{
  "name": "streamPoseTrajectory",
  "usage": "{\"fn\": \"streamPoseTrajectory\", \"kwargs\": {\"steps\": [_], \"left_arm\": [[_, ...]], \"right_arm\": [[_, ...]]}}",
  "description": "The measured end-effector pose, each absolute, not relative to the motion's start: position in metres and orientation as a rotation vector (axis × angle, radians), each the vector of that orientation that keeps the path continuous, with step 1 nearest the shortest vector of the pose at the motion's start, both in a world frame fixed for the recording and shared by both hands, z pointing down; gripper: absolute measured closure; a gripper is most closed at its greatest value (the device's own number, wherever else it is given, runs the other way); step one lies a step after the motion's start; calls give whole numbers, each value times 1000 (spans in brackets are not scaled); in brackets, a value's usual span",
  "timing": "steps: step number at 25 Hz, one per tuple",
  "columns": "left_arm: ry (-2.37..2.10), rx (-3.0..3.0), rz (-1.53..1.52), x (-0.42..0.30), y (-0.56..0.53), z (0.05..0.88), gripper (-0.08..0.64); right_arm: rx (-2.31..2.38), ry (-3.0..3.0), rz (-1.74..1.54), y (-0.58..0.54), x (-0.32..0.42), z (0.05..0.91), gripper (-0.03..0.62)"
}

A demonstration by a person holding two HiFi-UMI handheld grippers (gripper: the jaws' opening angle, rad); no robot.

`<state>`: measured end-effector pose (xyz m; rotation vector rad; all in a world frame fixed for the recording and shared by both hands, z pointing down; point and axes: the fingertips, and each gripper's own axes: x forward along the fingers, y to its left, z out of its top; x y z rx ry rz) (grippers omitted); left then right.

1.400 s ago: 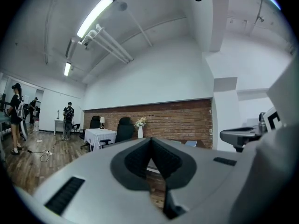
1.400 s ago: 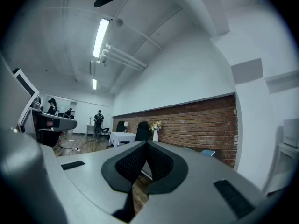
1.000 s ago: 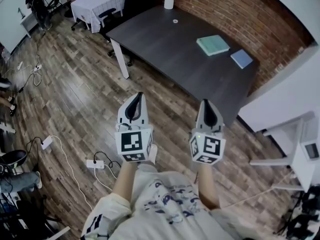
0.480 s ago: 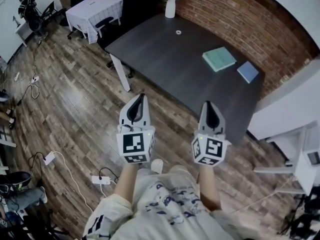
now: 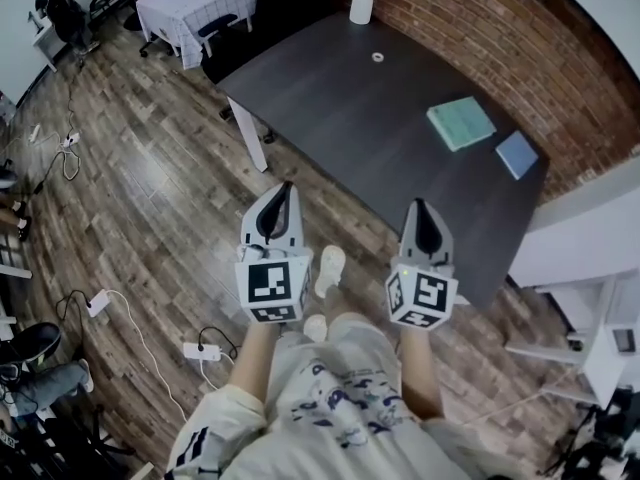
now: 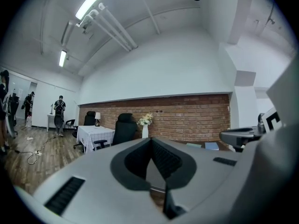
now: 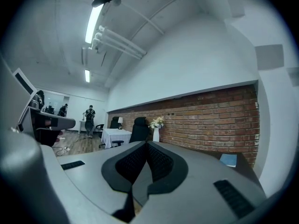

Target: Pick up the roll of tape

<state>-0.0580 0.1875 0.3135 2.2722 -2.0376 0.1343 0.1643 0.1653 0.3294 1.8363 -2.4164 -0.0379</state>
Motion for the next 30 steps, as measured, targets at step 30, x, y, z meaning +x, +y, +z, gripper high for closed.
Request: {"fn": "streamPoseTrajectory", "kwargs": {"steps": [30], "left_arm": [[-2109, 2188, 214, -105, -141, 322, 558]], "right_arm": [[1808, -2443, 27, -187, 133, 341, 588]]}}
